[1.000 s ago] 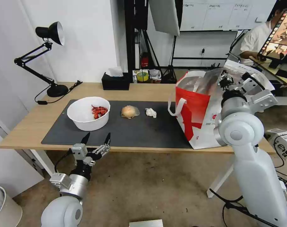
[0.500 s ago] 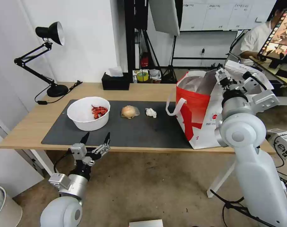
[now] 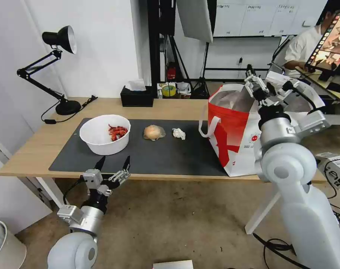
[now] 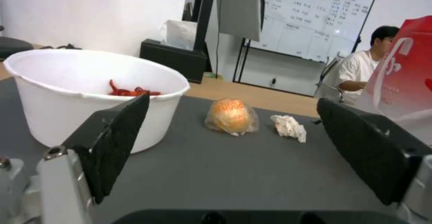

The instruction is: Pick up the trash from the table and place it into the takeout bag.

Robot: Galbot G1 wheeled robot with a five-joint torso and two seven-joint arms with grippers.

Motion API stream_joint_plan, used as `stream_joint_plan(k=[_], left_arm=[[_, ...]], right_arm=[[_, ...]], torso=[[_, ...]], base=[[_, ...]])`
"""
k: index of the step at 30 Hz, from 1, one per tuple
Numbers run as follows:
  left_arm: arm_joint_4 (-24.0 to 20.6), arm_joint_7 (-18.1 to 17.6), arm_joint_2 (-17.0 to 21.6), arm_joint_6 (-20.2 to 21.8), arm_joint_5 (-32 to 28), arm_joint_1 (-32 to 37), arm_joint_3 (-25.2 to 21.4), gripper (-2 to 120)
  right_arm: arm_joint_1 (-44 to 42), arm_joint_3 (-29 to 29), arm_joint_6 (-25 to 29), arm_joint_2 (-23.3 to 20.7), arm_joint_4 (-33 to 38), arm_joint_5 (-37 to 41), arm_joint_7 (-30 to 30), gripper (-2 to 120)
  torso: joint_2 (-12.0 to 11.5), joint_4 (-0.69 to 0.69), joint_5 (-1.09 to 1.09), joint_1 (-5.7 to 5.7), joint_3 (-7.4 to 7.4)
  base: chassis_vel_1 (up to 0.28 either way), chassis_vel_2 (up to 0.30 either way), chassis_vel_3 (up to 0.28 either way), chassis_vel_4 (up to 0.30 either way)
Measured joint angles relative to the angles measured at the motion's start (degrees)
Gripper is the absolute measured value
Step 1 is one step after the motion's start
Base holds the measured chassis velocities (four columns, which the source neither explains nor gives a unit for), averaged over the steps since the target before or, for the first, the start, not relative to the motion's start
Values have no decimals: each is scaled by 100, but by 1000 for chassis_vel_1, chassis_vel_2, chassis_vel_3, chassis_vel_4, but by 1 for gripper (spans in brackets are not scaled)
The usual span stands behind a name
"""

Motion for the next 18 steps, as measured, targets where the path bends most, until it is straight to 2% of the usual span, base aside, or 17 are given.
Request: stream_joint_plan(k=[9,18], left_arm=[[17,-2,-15,-13,-3,-16,2,100],[135,-8,-21,-257,-6,-36,-50,100]], right_arm=[[-332,-60,458,-45,-103,-834,-863,100],[-946,-75,1203,-12,-442,-1668,-1589,100]], torso=[[0,0,0,0,0],[0,-1,0,0,0]], base=[[0,0,0,0],[0,0,0,0]])
